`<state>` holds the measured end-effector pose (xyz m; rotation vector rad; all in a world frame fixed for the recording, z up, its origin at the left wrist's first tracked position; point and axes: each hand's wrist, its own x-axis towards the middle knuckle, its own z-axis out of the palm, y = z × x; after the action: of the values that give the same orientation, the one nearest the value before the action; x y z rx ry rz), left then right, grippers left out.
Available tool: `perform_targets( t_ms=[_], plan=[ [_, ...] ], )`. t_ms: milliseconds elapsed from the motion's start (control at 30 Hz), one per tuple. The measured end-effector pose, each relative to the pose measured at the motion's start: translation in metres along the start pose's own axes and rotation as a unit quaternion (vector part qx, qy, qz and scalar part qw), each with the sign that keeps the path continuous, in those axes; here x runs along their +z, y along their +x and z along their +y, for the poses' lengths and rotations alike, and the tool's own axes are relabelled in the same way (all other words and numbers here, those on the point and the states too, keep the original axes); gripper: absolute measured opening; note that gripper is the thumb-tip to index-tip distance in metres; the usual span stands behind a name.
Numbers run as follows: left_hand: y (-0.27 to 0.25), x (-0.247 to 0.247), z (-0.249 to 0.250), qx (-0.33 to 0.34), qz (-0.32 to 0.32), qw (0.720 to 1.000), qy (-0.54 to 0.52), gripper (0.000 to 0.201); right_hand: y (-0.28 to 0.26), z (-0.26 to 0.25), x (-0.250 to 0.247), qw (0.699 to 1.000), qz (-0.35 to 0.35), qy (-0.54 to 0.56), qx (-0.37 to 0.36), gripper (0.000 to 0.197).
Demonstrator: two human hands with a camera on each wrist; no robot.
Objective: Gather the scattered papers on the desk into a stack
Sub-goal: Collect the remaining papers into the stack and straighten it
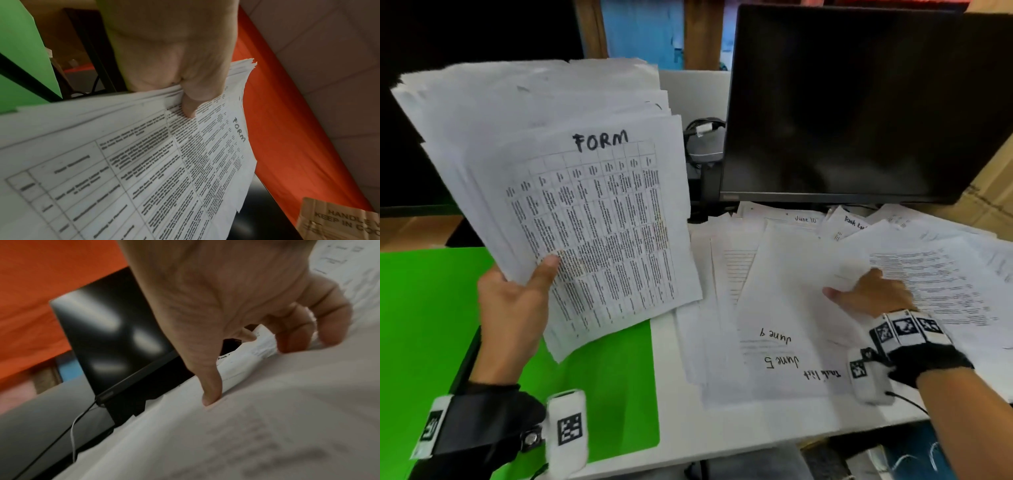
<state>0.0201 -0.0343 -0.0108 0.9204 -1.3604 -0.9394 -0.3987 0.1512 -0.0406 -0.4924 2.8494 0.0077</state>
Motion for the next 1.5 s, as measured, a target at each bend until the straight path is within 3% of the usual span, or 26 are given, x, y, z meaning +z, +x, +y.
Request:
perform_targets(
  t_ms=[67,133,200,300,367,467,567,700,767,867,1033,1133,1233,1300,1367,1500],
  plan=[
    [-0.002,0.005,0.0,-0.007,-0.001,1.0,0.001,0.022,0.007,-0.001,0.007,1.0,0.003,0.024,0.01,0.122],
    [-0.003,0.01,0.0,-0.013,-0.012,1.0,0.007,0.021,0.006,-0.005,0.003,0.998,-0.005,0.061,0.002,0.112],
    [-0.003,0.013,0.0,-0.015,-0.017,1.0,0.006,0.022,0.006,-0.006,-0.005,0.995,0.0,0.104,-0.01,0.082],
    [-0.005,0.013,0.003,-0.011,-0.031,0.999,0.002,0.025,0.006,-0.001,-0.016,0.966,-0.005,0.252,-0.05,0.037],
    [-0.005,0.011,0.006,-0.01,-0.032,0.999,0.005,0.025,0.011,-0.003,-0.022,0.947,0.001,0.31,-0.081,0.039],
    [-0.006,0.011,0.008,-0.018,-0.027,0.999,-0.002,0.024,0.006,-0.013,-0.026,0.949,-0.019,0.298,-0.102,0.045],
    [-0.009,0.014,0.01,-0.028,-0.035,0.999,-0.002,0.022,-0.004,-0.039,-0.01,0.977,-0.037,0.181,-0.106,0.038],
    [-0.011,0.016,0.012,-0.031,-0.042,0.999,0.001,0.024,-0.012,-0.076,0.013,0.999,0.003,0.047,-0.012,0.041],
    [-0.011,0.015,0.011,-0.035,-0.04,0.999,-0.004,0.026,-0.007,-0.079,0.016,0.997,0.03,0.062,-0.041,0.036],
    [-0.013,0.017,0.011,-0.04,-0.045,0.998,-0.014,0.027,-0.006,-0.068,0.012,0.988,-0.004,0.094,-0.119,0.035],
    [-0.017,0.028,0.01,-0.047,-0.055,0.997,-0.034,0.032,-0.001,-0.056,0.013,0.979,0.005,0.164,-0.122,0.033],
    [-0.021,0.034,0.011,-0.057,-0.068,0.995,-0.042,0.031,0.001,-0.047,0.006,0.974,0.02,0.2,-0.103,0.045],
    [-0.023,0.038,0.011,-0.058,-0.076,0.995,-0.042,0.027,0.011,-0.025,-0.026,0.956,0.007,0.258,-0.139,0.066],
    [-0.023,0.038,0.011,-0.058,-0.082,0.994,-0.033,0.021,0.023,-0.001,-0.058,0.961,0.015,0.194,-0.198,0.06],
    [-0.025,0.039,0.01,-0.053,-0.09,0.994,-0.021,0.022,0.039,0.021,-0.09,0.964,0.022,0.102,-0.246,0.036],
    [-0.028,0.047,0.007,-0.052,-0.092,0.994,-0.029,0.023,0.063,0.037,-0.12,0.968,0.005,-0.065,-0.242,0.024]
  ],
)
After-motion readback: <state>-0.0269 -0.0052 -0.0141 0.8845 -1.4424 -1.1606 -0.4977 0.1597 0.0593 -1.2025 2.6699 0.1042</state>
